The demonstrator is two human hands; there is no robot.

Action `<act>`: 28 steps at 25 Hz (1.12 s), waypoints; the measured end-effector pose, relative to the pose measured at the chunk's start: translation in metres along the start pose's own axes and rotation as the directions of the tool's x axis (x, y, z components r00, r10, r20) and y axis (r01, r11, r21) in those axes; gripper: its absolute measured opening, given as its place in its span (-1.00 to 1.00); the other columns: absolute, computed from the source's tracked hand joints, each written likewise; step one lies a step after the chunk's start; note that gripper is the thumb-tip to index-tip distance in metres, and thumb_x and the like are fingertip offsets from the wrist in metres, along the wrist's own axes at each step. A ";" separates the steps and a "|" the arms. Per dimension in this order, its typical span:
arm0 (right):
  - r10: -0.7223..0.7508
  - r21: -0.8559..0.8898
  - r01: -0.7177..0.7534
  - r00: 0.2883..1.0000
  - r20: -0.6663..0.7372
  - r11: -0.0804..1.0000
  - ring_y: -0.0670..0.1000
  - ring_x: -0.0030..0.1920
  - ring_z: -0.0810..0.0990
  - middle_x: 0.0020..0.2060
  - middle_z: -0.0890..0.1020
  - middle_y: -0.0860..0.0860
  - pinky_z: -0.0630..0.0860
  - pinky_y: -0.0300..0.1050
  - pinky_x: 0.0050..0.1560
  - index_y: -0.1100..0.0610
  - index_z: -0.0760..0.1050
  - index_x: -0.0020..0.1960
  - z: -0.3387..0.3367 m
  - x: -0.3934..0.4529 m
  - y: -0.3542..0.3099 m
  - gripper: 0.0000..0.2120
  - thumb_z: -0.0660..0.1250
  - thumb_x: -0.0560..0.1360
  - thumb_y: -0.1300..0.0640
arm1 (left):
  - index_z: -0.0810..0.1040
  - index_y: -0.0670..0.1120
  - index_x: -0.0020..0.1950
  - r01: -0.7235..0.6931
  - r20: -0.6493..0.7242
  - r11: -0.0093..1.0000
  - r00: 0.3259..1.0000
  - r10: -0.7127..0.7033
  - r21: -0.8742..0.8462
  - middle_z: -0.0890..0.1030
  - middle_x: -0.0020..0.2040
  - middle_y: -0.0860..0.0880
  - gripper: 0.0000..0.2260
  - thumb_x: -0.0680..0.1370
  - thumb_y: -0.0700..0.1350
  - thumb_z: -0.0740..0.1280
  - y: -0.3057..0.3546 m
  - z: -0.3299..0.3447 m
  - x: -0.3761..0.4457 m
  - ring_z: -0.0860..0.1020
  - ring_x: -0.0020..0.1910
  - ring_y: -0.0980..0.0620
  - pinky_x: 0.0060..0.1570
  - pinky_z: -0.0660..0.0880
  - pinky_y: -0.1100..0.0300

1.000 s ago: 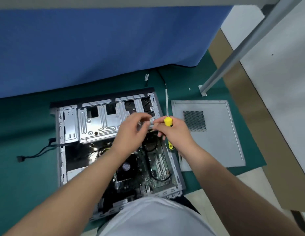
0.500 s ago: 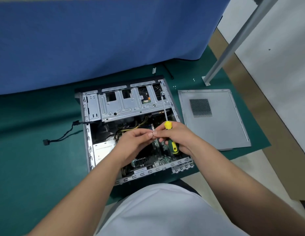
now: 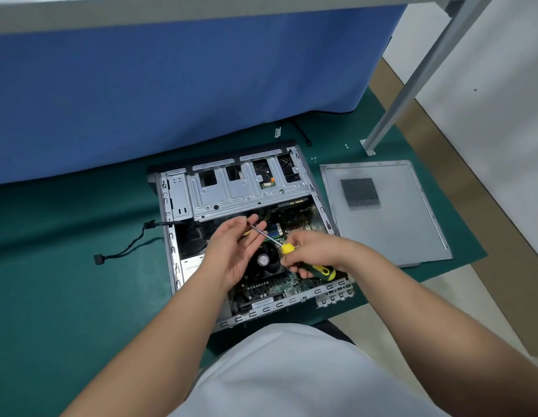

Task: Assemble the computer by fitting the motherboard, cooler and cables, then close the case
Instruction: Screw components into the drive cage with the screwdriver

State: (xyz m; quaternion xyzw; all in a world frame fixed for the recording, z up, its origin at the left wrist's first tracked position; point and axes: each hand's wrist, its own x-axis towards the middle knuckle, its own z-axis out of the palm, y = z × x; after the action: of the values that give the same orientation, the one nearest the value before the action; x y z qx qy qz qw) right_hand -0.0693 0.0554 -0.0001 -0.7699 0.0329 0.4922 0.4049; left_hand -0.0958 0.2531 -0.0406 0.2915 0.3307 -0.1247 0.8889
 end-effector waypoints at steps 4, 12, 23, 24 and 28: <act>-0.075 0.334 0.063 0.997 0.022 0.940 0.14 0.00 0.73 0.20 0.62 0.14 0.65 -0.06 -0.19 0.04 0.46 0.38 -0.032 -0.017 -0.006 -0.46 0.55 0.46 0.18 | 0.48 -0.21 0.14 0.008 -0.043 1.000 0.999 -0.008 0.007 0.70 0.11 -0.30 -0.92 0.70 -0.30 0.20 0.005 0.001 0.002 0.71 0.08 -0.22 -0.06 0.69 -0.01; -0.123 0.682 0.516 0.834 -0.538 0.518 0.25 0.01 0.73 0.05 0.67 0.34 0.67 -0.13 -0.08 0.21 0.54 0.25 -0.039 -0.013 0.013 -0.66 0.45 0.49 0.32 | 0.47 -0.22 0.10 0.043 0.036 0.996 0.999 -0.041 -0.072 0.67 0.17 -0.33 -0.90 0.69 -0.34 0.18 0.010 -0.001 0.003 0.68 0.15 -0.24 -0.01 0.68 0.06; -0.100 0.668 0.553 0.802 -0.589 0.497 0.17 -0.10 0.74 -0.13 0.74 0.20 0.67 -0.17 -0.10 0.24 0.48 0.25 -0.034 -0.004 0.008 -0.71 0.41 0.56 0.28 | 0.43 -0.21 0.18 0.078 0.113 0.972 0.992 -0.054 -0.220 0.62 0.25 -0.35 -0.89 0.70 -0.34 0.15 0.012 -0.001 0.003 0.65 0.22 -0.27 0.07 0.66 0.00; -0.100 0.669 0.554 0.802 -0.590 0.496 0.16 -0.10 0.74 -0.14 0.74 0.18 0.67 -0.18 -0.10 0.24 0.48 0.25 -0.033 -0.004 0.008 -0.72 0.41 0.56 0.28 | 0.43 -0.22 0.19 0.080 0.110 0.968 0.992 -0.055 -0.236 0.62 0.25 -0.35 -0.88 0.70 -0.34 0.15 0.012 -0.001 0.004 0.65 0.22 -0.27 0.06 0.67 0.00; -0.091 0.670 0.550 0.802 -0.590 0.499 0.17 -0.08 0.74 -0.16 0.74 0.15 0.66 -0.20 -0.12 0.24 0.49 0.25 -0.032 -0.002 0.006 -0.73 0.40 0.57 0.29 | 0.43 -0.22 0.22 0.077 0.095 0.965 0.994 -0.054 -0.253 0.63 0.24 -0.35 -0.86 0.70 -0.33 0.16 0.012 -0.001 0.004 0.65 0.22 -0.26 0.05 0.67 0.00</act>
State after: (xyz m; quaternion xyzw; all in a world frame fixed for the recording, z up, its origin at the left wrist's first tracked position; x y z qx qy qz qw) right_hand -0.0499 0.0295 0.0042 -0.5803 0.2062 0.1237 0.7781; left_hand -0.0887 0.2631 -0.0390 0.1577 0.3144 -0.1229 0.9280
